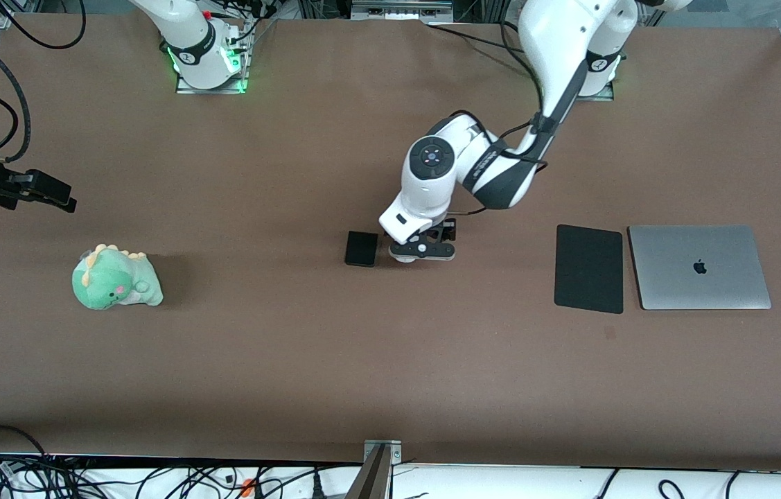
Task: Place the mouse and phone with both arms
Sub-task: 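Lower the left gripper and grasp the white mouse, then carry the mouse onto the mouse pad while the right gripper reaches out, then release the mouse with the left gripper while the right gripper reaches the phone, then grasp the black phone with the right gripper and lift it, then carry the phone beside the green plush toy with the right gripper, then lower the phone onto the table and open the right gripper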
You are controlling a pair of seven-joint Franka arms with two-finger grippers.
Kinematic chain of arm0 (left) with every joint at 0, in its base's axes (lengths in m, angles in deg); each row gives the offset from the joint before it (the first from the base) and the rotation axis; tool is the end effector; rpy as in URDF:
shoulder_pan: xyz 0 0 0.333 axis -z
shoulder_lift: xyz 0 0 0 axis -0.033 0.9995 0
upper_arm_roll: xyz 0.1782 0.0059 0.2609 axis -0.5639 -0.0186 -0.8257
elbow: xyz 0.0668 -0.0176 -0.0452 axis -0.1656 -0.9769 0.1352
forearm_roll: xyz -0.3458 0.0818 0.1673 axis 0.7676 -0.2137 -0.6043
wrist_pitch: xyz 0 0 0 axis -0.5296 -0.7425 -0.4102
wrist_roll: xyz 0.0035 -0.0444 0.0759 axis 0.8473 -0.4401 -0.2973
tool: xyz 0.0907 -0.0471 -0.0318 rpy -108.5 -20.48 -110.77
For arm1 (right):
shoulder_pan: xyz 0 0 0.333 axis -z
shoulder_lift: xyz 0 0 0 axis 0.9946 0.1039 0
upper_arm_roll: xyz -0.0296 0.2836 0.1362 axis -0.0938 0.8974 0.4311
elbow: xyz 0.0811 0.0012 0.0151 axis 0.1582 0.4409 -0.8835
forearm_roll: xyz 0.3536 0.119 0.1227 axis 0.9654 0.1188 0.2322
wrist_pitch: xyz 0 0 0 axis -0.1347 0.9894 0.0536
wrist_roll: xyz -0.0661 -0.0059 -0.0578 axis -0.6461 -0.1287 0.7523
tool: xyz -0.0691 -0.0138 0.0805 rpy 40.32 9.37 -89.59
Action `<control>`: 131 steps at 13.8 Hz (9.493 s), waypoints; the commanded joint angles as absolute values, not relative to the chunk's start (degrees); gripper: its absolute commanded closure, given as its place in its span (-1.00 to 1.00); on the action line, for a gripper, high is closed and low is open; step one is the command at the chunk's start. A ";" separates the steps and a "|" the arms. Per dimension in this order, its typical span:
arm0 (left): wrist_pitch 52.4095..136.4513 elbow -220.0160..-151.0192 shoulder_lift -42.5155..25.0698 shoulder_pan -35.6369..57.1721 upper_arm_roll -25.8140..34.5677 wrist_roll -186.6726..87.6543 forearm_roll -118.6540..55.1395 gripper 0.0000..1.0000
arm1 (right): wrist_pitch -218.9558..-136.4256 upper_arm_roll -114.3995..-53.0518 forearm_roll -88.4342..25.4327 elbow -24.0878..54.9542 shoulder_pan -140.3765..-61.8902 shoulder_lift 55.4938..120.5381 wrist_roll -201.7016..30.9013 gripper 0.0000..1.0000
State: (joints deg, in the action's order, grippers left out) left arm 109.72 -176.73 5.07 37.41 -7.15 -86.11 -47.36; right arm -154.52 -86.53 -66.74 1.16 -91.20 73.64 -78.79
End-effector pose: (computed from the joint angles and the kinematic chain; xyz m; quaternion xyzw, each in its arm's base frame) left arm 0.5300 -0.4622 0.2388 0.9996 -0.0168 0.0197 0.0091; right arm 0.6052 -0.0017 0.5812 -0.9997 0.0232 0.0121 0.0033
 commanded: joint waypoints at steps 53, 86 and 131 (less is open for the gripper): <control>104.15 -195.97 -11.58 1.10 -7.18 -49.74 -52.53 -1.00 | -172.88 -85.04 -62.02 2.19 -116.19 89.59 -48.57 -1.00; 72.10 -169.12 -22.04 -5.66 -5.68 -41.47 -40.75 -1.00 | -206.13 -85.40 -73.53 13.27 -132.29 108.06 -33.70 0.43; 75.35 -175.89 -29.95 -0.57 -8.50 -38.23 -40.30 -1.00 | -194.11 -89.17 -53.32 20.75 -105.13 88.03 -79.75 -1.00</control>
